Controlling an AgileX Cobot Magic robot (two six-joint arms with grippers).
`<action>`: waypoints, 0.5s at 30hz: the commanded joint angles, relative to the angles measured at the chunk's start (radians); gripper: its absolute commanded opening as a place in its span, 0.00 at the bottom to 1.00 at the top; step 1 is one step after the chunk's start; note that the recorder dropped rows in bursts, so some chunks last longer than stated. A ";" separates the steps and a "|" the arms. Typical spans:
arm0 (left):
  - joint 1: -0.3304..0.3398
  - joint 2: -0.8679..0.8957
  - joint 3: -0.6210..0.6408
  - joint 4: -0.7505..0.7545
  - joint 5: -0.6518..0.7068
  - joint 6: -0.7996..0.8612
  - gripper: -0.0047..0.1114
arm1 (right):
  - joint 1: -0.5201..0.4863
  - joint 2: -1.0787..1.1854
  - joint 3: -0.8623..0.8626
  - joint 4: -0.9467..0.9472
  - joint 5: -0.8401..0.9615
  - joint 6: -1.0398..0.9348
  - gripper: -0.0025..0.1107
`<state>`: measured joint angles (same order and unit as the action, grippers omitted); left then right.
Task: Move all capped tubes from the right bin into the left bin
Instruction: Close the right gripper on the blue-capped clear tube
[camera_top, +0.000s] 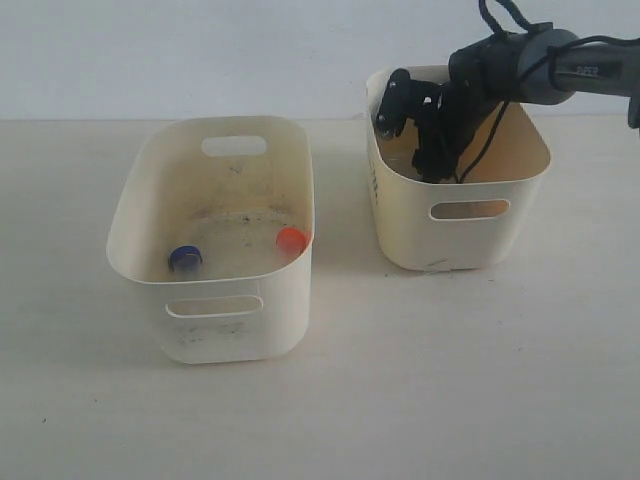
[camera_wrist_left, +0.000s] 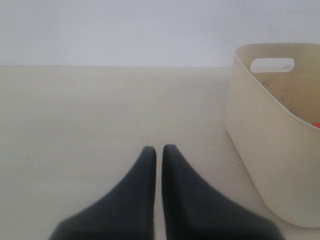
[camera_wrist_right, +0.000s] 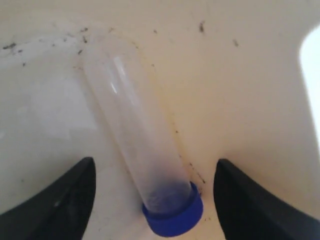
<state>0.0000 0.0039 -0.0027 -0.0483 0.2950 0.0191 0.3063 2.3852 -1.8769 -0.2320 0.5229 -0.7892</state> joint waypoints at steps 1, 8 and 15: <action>-0.004 -0.004 0.003 -0.009 0.001 -0.002 0.08 | -0.007 0.012 -0.007 -0.009 -0.092 -0.047 0.59; -0.004 -0.004 0.003 -0.009 0.001 -0.002 0.08 | -0.007 0.057 -0.007 -0.009 -0.136 -0.074 0.59; -0.004 -0.004 0.003 -0.009 0.001 -0.002 0.08 | -0.007 0.059 -0.007 -0.009 -0.194 -0.092 0.35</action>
<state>0.0000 0.0039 -0.0027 -0.0483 0.2950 0.0191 0.3063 2.4213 -1.8786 -0.2277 0.4565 -0.8672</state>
